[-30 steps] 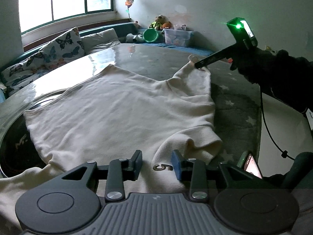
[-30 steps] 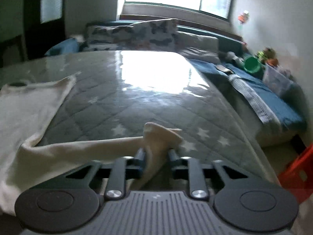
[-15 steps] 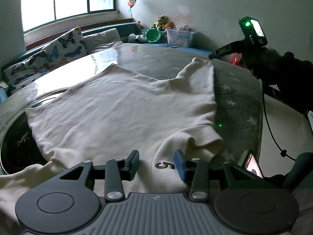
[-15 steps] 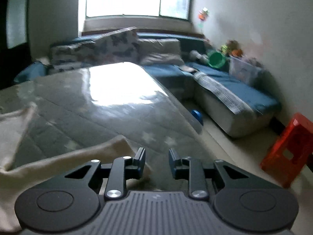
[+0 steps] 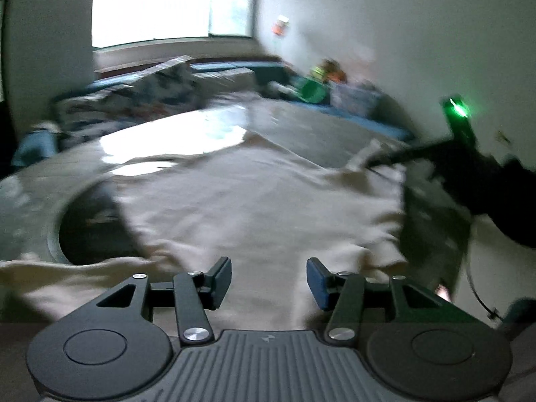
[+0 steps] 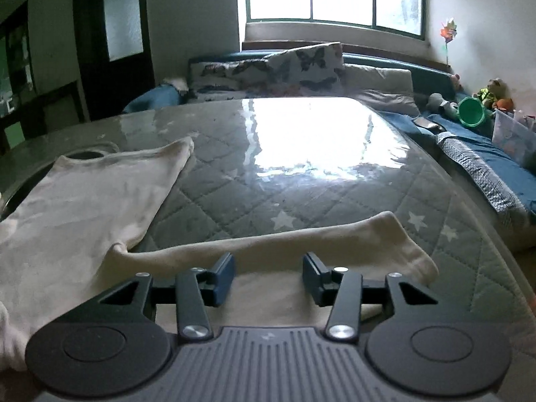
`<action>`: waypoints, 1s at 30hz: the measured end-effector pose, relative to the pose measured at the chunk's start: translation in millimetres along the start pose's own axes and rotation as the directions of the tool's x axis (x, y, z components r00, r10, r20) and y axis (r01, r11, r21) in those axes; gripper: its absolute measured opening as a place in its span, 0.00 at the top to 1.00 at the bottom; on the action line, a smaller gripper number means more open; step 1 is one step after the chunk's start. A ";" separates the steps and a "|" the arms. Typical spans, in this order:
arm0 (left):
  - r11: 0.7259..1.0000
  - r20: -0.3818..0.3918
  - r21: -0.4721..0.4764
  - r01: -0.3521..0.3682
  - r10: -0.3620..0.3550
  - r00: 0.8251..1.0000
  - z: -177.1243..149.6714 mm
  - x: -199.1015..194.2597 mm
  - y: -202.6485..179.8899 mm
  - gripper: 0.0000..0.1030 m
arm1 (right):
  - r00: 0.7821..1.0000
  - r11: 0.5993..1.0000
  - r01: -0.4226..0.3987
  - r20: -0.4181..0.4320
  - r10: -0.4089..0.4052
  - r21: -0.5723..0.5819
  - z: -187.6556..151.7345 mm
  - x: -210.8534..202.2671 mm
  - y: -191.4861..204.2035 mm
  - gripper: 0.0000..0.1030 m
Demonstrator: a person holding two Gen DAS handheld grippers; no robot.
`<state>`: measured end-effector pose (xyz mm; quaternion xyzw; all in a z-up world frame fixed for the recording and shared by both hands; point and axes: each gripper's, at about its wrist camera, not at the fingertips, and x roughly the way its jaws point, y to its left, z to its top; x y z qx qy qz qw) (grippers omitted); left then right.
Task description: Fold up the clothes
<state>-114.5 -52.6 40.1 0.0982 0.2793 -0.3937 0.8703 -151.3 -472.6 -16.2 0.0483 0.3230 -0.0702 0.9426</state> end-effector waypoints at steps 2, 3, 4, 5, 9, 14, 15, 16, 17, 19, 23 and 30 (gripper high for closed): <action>0.995 0.020 -0.068 -0.077 0.078 0.997 -0.1 -10.4 20.2 0.48 | 1.000 1.000 0.000 0.010 0.000 0.002 -1.3 -0.9 -0.3 0.53; 0.986 0.023 -0.111 -0.128 0.131 0.991 0.3 -14.6 32.5 0.48 | 1.000 1.000 0.000 0.015 0.000 -0.001 -2.0 -1.7 0.2 0.52; 0.973 0.021 -0.147 -0.176 0.181 0.983 0.8 -17.5 43.0 0.48 | 1.000 1.000 0.001 0.019 -0.001 -0.005 -2.6 -2.5 0.8 0.51; 0.956 0.015 -0.181 -0.230 0.236 0.972 1.6 -19.2 54.1 0.48 | 1.000 1.000 0.001 0.024 -0.001 -0.008 -3.3 -3.2 1.3 0.48; 0.856 -0.048 -0.306 -0.417 0.424 0.904 5.2 -18.3 98.9 0.48 | 1.000 1.000 -0.001 0.024 0.001 -0.010 -2.1 -2.2 1.3 0.44; 0.764 -0.132 -0.391 -0.513 0.505 0.853 0.1 -3.3 140.0 0.48 | 1.000 1.000 0.001 0.024 -0.001 -0.015 -2.2 -1.8 2.0 0.40; 0.756 -0.144 -0.394 -0.522 0.510 0.848 -1.2 -0.2 144.0 0.48 | 1.000 1.000 0.002 0.024 -0.001 -0.015 -2.2 -1.5 2.3 0.40; 0.748 -0.158 -0.396 -0.533 0.516 0.842 -2.0 3.1 147.2 0.48 | 1.000 1.000 0.000 0.024 0.000 -0.013 -2.3 -1.7 2.1 0.40; 0.744 -0.167 -0.402 -0.534 0.514 0.841 -2.4 5.2 149.2 0.48 | 1.000 1.000 -0.003 0.024 0.003 -0.011 -2.3 -1.6 1.9 0.39; 0.738 -0.179 -0.416 -0.531 0.506 0.844 -2.8 8.8 152.3 0.49 | 1.000 1.000 -0.007 0.023 0.007 -0.010 -2.2 -1.3 1.9 0.38; 0.736 -0.188 -0.416 -0.534 0.504 0.843 -5.7 13.7 152.7 0.50 | 1.000 1.000 -0.011 0.022 0.011 -0.013 -2.3 -1.1 2.8 0.36; 0.742 -0.187 -0.405 -0.534 0.504 0.843 -4.2 21.5 148.6 0.70 | 1.000 1.000 -0.016 0.021 0.016 -0.013 -2.2 -0.9 3.2 0.33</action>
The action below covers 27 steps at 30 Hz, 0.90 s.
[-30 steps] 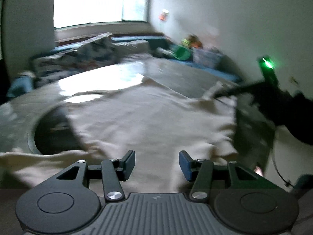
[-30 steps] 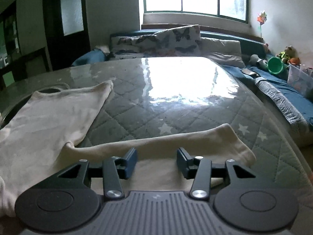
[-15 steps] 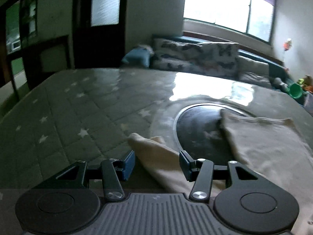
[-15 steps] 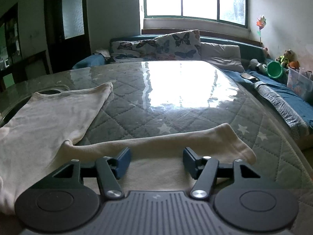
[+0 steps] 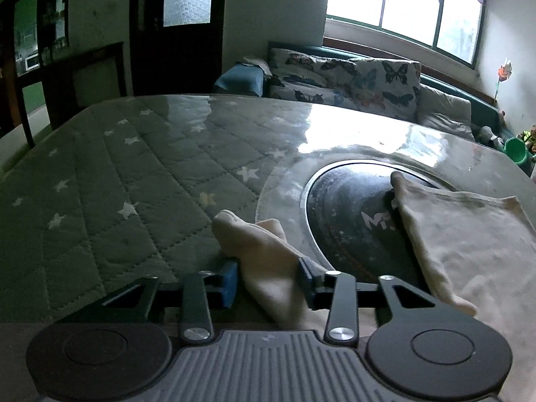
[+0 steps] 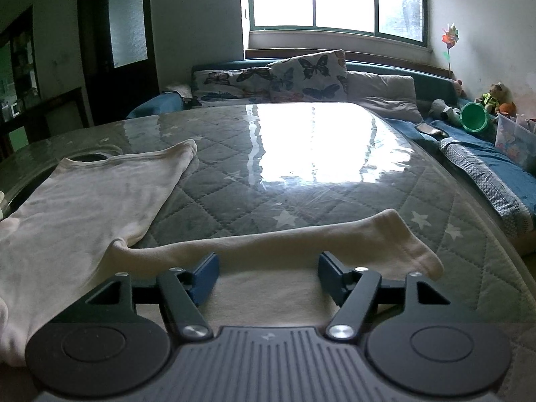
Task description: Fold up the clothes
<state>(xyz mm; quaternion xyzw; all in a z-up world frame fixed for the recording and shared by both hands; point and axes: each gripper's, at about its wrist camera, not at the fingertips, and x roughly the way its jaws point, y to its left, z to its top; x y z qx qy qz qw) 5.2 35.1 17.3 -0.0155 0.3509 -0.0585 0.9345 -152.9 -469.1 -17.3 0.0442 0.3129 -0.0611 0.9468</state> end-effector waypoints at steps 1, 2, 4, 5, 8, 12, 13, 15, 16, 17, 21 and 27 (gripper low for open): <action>1.000 0.002 0.001 -0.002 0.002 1.000 0.6 0.1 -1.0 0.76 | 1.000 1.000 0.000 0.000 0.000 0.000 0.0 0.1 0.2 0.33; 1.000 0.004 0.002 -0.005 0.005 1.000 1.3 -0.1 -1.9 0.78 | 1.000 1.000 0.001 0.000 -0.001 0.000 0.0 0.2 0.5 0.33; 1.000 0.006 -0.001 -0.003 0.003 1.000 2.9 -0.9 -3.6 0.88 | 1.000 1.000 0.001 0.001 -0.001 0.001 -0.1 0.6 0.8 0.33; 1.000 0.008 -0.003 -0.001 0.001 1.000 4.0 -0.6 -4.8 0.90 | 1.000 1.000 0.001 0.001 -0.001 0.001 -0.1 0.8 1.1 0.33; 1.000 0.024 0.007 0.000 0.000 1.000 7.3 -1.1 -12.7 0.93 | 1.000 1.000 0.003 0.001 -0.003 0.000 -0.3 1.3 2.0 0.33; 0.998 0.066 0.052 0.023 -0.026 0.997 9.9 -9.4 -33.5 0.93 | 1.000 1.000 0.005 0.001 -0.005 0.000 -0.4 1.7 2.7 0.33; 0.997 0.075 0.068 0.032 -0.037 0.996 10.2 -11.6 -40.1 0.93 | 1.000 1.000 0.005 0.001 -0.005 0.000 -0.4 1.7 2.8 0.33; 0.993 0.082 0.102 0.059 -0.067 0.994 8.8 -14.2 -54.5 0.93 | 1.000 1.000 0.005 0.001 -0.005 0.000 -0.4 1.8 2.9 0.33; 0.989 0.076 0.125 0.084 -0.094 0.993 6.8 -15.1 -62.4 0.93 | 1.000 1.000 0.004 0.001 -0.004 0.001 -0.4 1.9 3.0 0.33; 0.982 0.063 0.148 0.114 -0.124 0.990 4.2 -14.8 -70.0 0.93 | 1.000 1.000 0.004 0.001 -0.004 0.001 -0.5 2.0 3.0 0.33; 0.951 0.012 0.232 0.202 -0.211 0.977 -7.3 -14.9 -94.4 0.89 | 1.000 1.000 0.004 0.002 -0.004 0.002 -0.6 2.3 3.3 0.32; 0.928 0.036 0.277 0.248 -0.268 0.963 -9.7 -30.0 -94.4 0.70 | 1.000 1.000 0.002 0.002 -0.002 0.005 -0.6 2.6 3.5 0.32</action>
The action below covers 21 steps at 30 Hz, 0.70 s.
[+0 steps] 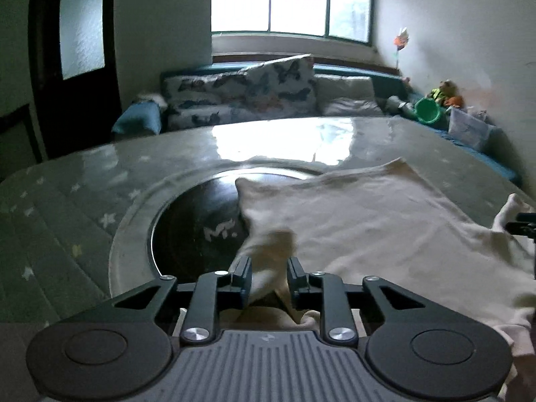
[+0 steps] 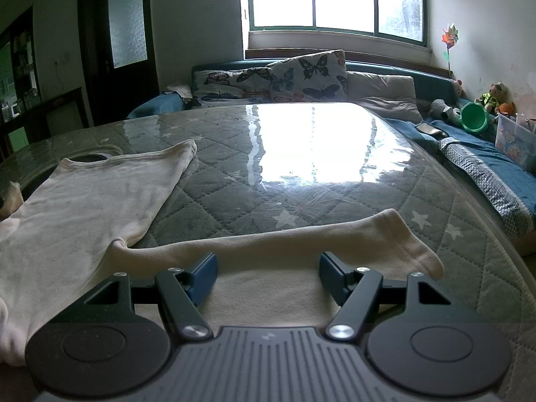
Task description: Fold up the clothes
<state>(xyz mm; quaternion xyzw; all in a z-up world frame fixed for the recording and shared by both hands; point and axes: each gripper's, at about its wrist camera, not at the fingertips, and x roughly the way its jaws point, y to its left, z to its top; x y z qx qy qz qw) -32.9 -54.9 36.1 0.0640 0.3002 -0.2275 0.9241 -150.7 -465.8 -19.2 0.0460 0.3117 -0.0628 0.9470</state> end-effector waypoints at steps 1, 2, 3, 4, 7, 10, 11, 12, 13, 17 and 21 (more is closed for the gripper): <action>1.000 0.006 -0.001 -0.004 0.004 1.000 0.7 -2.9 3.1 0.69 | 1.000 1.000 0.000 0.000 0.000 0.000 0.0 0.0 -0.1 0.32; 1.000 0.011 -0.001 -0.007 0.007 1.000 1.4 -5.9 6.1 0.69 | 1.000 1.000 0.000 0.000 0.000 0.000 0.0 -0.1 -0.2 0.32; 1.000 0.016 0.000 -0.017 0.017 1.000 1.8 -8.1 9.6 0.69 | 1.000 1.000 0.000 0.000 0.000 0.000 0.1 0.0 -0.2 0.32; 0.999 0.018 -0.002 -0.033 0.033 0.999 3.5 -7.2 12.5 0.69 | 1.000 1.000 -0.001 0.000 0.001 0.000 0.1 0.1 -0.2 0.32; 0.997 0.006 -0.029 -0.078 0.078 0.997 4.3 -6.7 24.6 0.67 | 1.000 1.000 0.001 -0.001 -0.001 -0.001 0.2 0.1 0.0 0.31; 0.992 -0.018 -0.063 -0.111 0.111 0.994 3.1 -0.5 38.4 0.58 | 1.000 1.000 0.002 -0.002 -0.002 -0.002 0.3 0.4 0.5 0.28; 0.991 -0.026 -0.071 -0.115 0.113 0.993 2.4 1.9 41.4 0.58 | 1.000 1.000 0.003 -0.003 -0.003 -0.002 0.4 0.5 0.5 0.28; 0.990 -0.035 -0.077 -0.116 0.113 0.993 1.7 4.3 44.0 0.58 | 1.000 1.000 0.003 -0.003 -0.003 -0.002 0.5 0.6 0.5 0.28; 0.990 -0.043 -0.084 -0.117 0.114 0.993 1.0 6.7 46.6 0.58 | 1.000 1.000 0.003 -0.003 -0.003 -0.002 0.6 0.7 0.6 0.28; 0.992 -0.081 -0.079 -0.100 0.094 0.992 -3.8 17.8 47.2 0.58 | 1.000 1.000 0.003 -0.004 -0.003 -0.002 1.0 1.5 0.8 0.28; 0.994 -0.088 -0.053 -0.093 0.088 0.992 -9.5 21.2 40.9 0.60 | 1.000 1.000 0.003 -0.005 -0.003 -0.001 1.0 2.0 0.6 0.23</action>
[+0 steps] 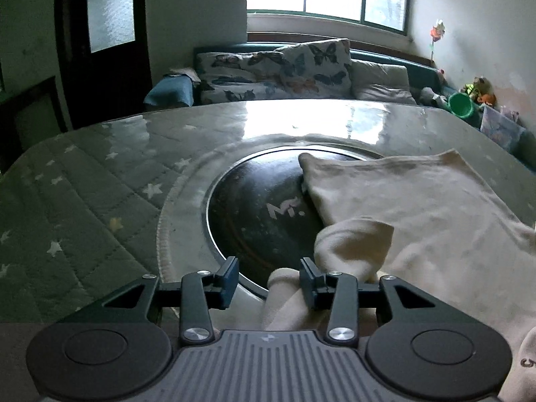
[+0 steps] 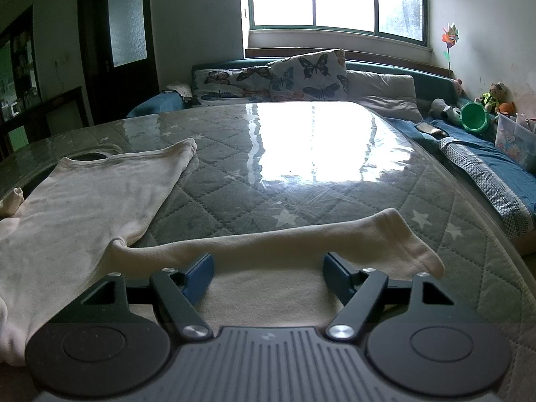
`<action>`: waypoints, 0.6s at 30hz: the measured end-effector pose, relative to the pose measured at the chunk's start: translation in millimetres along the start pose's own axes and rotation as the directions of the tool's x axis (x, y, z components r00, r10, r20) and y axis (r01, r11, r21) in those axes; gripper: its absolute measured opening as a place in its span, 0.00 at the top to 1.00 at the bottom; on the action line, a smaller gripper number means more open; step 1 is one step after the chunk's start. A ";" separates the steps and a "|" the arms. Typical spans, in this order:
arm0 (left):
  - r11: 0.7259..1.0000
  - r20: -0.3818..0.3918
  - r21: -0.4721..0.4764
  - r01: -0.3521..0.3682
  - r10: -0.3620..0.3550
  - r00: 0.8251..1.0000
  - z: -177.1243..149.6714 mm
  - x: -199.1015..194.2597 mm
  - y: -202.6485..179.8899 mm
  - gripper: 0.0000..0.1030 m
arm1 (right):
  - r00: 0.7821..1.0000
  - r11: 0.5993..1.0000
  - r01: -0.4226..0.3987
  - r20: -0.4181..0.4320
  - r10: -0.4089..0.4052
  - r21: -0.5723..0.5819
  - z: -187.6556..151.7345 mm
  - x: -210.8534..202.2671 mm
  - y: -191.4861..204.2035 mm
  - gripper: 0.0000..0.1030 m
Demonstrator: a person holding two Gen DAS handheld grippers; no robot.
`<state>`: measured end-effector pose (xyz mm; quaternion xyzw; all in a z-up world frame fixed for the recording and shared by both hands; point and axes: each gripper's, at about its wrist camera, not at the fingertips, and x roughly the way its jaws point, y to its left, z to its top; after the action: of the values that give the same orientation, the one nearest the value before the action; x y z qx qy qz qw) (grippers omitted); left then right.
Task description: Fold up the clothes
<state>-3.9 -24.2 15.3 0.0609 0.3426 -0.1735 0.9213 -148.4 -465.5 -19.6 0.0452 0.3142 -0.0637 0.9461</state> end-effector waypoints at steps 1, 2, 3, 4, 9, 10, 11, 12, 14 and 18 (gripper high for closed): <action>1.000 0.000 0.005 0.002 -0.002 1.000 -0.9 0.1 -1.1 0.60 | 1.000 1.000 -0.001 -0.001 0.001 0.000 0.1 0.2 0.0 0.22; 1.000 0.001 0.008 0.000 0.000 1.000 -1.7 0.0 -1.9 0.60 | 1.000 1.000 -0.002 -0.002 0.002 0.000 0.1 0.5 0.0 0.22; 1.000 0.002 0.011 -0.001 0.001 1.000 -2.1 0.0 -2.2 0.61 | 1.000 1.000 -0.002 -0.003 0.002 0.000 0.2 0.7 0.1 0.21; 1.000 0.002 0.011 -0.002 0.002 1.000 -2.3 -0.1 -2.3 0.61 | 1.000 1.000 -0.003 -0.003 0.003 0.001 0.2 0.8 0.1 0.21; 1.000 0.008 0.008 -0.009 0.009 1.000 -1.8 -2.6 -2.3 0.61 | 1.000 1.000 -0.004 -0.008 0.004 -0.001 0.2 1.9 0.4 0.16; 1.000 0.010 0.010 -0.011 0.010 1.000 -1.6 -3.4 -2.5 0.60 | 1.000 1.000 -0.005 -0.010 0.005 -0.002 0.3 2.2 0.6 0.15; 1.000 0.010 0.011 -0.010 0.009 1.000 -1.6 -3.9 -2.6 0.60 | 1.000 1.000 -0.006 -0.011 0.006 -0.003 0.3 2.5 0.8 0.13; 1.000 0.010 0.011 -0.009 0.009 1.000 -1.5 -4.3 -2.6 0.60 | 1.000 1.000 -0.006 -0.012 0.006 -0.004 0.4 2.7 1.0 0.12; 1.000 0.016 0.011 -0.011 0.010 1.000 -1.3 -6.2 -2.3 0.58 | 1.000 1.000 -0.007 -0.016 0.007 -0.007 0.6 3.1 1.4 0.10; 1.000 0.023 0.007 -0.015 0.015 1.000 -0.7 -9.1 -0.6 0.54 | 1.000 1.000 -0.010 -0.025 0.010 -0.012 1.0 4.0 2.3 0.04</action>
<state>-11.0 -22.1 20.6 0.0645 0.3310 -0.1686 0.9262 -144.3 -463.7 -21.1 0.0418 0.3262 -0.0564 0.9427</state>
